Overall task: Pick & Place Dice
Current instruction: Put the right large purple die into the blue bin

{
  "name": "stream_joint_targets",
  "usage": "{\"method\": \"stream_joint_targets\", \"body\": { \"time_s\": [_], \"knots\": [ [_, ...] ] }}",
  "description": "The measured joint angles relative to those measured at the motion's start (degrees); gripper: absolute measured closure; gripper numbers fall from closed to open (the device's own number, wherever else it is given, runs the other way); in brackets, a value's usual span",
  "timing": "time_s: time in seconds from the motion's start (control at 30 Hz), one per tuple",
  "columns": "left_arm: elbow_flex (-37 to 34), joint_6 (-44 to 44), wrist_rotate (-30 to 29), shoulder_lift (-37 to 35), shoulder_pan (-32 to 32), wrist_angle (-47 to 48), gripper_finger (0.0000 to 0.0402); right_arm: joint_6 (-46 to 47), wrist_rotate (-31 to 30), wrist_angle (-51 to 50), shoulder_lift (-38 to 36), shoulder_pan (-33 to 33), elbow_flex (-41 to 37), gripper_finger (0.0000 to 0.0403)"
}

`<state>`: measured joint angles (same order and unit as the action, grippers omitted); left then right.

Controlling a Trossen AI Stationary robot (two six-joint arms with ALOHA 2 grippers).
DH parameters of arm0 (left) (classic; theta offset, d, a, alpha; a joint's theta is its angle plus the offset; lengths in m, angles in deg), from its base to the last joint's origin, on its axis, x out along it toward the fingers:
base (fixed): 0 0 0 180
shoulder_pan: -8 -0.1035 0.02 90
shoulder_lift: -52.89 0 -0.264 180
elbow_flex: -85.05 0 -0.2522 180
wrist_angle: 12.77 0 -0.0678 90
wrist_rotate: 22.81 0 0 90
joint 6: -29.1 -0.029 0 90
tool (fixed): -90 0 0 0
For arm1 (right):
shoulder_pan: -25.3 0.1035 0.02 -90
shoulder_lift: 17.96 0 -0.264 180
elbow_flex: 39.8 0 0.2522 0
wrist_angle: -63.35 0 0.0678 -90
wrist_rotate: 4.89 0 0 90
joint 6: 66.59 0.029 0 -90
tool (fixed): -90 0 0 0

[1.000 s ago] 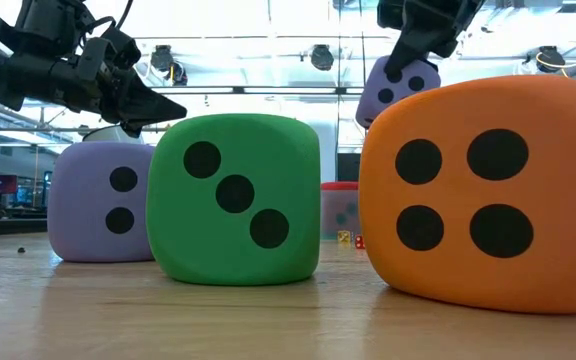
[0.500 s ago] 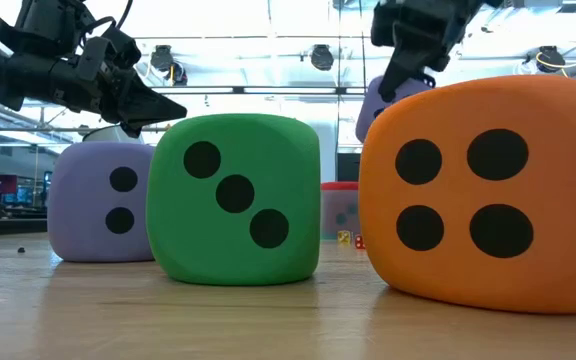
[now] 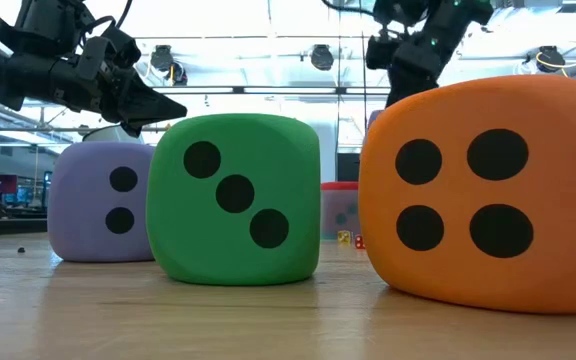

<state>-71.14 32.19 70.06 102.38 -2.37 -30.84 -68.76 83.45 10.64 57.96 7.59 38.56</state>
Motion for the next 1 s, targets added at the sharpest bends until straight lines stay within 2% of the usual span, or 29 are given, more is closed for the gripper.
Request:
{"method": "stream_joint_targets", "body": {
  "time_s": [0.2,0.4,1.0],
  "knots": [
    [0.0,-0.2,0.0,0.0,0.0,0.0,0.0378,-7.7,0.2,-0.3,1.6,-4.6,0.0,0.0035],
    [0.0,-0.3,0.0,0.0,0.0,0.0,0.0378,-11.8,0.2,-1.4,5.1,-5.6,0.0,0.0035],
    [0.0,-1.1,0.0,0.0,0.0,0.1,0.0378,-12.5,1.9,1.8,14.8,-6.5,0.0,0.0033]
  ]
}}
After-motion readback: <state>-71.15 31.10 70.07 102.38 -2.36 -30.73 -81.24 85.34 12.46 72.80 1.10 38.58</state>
